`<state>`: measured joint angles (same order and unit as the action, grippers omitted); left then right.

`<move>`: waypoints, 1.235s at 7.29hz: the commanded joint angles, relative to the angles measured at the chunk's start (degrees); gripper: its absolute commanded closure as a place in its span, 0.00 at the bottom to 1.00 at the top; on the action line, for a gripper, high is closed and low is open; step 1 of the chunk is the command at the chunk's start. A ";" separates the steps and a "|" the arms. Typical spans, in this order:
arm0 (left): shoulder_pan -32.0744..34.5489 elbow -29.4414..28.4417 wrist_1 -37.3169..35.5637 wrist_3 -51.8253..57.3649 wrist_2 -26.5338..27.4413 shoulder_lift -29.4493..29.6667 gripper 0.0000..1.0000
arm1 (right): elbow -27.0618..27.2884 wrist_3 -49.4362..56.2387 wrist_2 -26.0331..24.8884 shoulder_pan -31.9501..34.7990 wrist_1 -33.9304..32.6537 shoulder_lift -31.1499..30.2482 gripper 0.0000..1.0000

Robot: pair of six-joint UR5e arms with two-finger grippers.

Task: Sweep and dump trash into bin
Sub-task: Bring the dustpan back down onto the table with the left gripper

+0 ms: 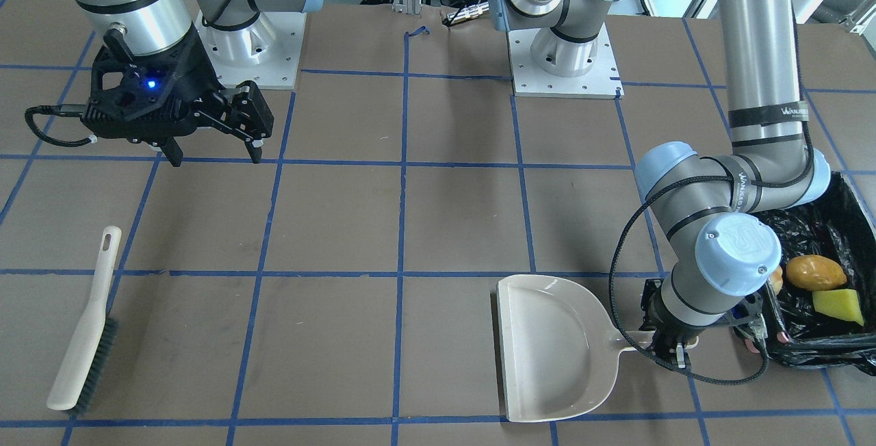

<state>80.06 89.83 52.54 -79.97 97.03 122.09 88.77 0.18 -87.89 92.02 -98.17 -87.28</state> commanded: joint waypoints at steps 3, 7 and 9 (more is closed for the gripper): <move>-0.08 -1.76 -0.24 2.80 0.26 0.60 1.00 | 0.00 0.00 0.00 0.00 0.00 0.00 0.00; -0.08 -1.06 -0.24 3.07 1.05 0.52 0.78 | 0.00 0.00 0.00 0.00 0.00 0.00 0.00; -0.08 -1.06 -0.15 3.07 6.05 0.08 0.20 | 0.00 0.00 0.00 0.00 0.00 0.00 0.00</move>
<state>79.94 88.78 52.31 -76.88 100.71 122.49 88.77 0.18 -87.89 92.02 -98.17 -87.28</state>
